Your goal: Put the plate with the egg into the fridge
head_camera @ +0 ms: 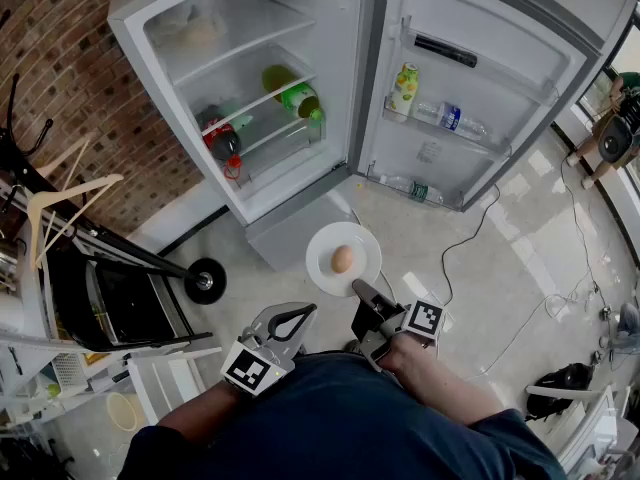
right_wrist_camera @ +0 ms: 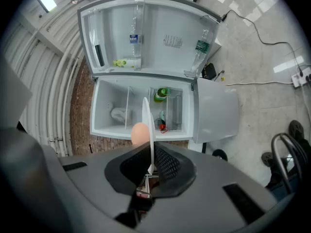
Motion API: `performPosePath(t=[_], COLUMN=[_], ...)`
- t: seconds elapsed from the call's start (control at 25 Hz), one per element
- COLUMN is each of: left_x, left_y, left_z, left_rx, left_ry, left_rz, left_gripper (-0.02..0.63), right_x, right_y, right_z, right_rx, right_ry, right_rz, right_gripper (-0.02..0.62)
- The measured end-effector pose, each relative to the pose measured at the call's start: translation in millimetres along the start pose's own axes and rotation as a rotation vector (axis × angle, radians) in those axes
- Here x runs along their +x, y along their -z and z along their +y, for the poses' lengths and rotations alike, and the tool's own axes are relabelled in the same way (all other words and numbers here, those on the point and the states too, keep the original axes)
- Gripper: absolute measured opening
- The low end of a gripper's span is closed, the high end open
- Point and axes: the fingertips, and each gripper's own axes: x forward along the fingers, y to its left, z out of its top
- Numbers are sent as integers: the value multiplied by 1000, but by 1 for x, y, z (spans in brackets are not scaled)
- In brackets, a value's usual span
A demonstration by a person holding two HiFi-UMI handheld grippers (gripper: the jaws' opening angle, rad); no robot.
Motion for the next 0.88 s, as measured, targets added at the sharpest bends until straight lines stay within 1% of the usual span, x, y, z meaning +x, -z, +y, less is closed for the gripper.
performPosePath(t=[0.48,0.64,0.88], left_x=[-2,2,11], left_y=[-1,-2,-1], left_z=[-4,-6,-16], left_rx=[-16,-14,0], left_ry=[-32,-47,-90], left_rz=[1,7,14], left_gripper=[0,0,0], right_x=[-4,-4,-5], right_y=[3,-3,-13], right_z=[-3,-6,-7], right_rx=[5,11,2], right_ry=[9,18,-1], right_rz=[26,32,76], right_gripper=[21,21,20])
